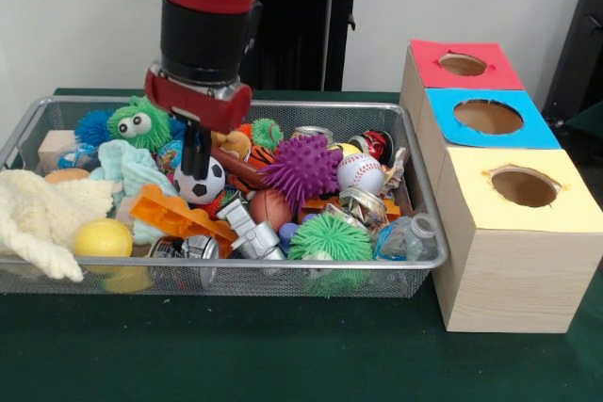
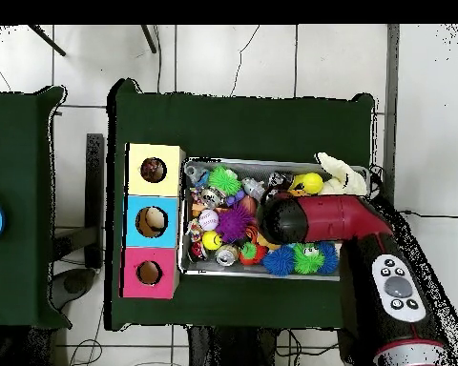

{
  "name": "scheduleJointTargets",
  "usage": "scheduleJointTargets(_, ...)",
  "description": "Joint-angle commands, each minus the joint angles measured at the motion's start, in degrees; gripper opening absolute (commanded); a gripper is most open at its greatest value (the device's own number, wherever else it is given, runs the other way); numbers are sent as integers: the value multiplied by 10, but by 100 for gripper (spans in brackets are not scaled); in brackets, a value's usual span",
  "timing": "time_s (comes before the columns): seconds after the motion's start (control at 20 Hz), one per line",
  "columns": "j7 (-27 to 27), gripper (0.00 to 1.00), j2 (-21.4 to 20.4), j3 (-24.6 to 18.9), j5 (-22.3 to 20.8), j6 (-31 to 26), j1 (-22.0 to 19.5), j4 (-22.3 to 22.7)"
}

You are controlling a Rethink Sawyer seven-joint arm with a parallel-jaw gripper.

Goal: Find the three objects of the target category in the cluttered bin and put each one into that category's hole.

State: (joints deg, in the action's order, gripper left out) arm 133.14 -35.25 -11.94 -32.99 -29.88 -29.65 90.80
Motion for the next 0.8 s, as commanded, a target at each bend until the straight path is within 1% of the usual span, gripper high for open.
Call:
scheduleJointTargets(0.05, -137, 0, 44, -57, -42, -20, -17, -33)
scheduleJointTargets(0.45, -145, 0, 13, -65, -38, -36, -29, -1)
scheduleJointTargets(0.7, -156, 0, -40, -70, -29, -44, -51, 58)
scheduleJointTargets(0.8, -167, 0, -53, -76, -26, -51, -62, 71)
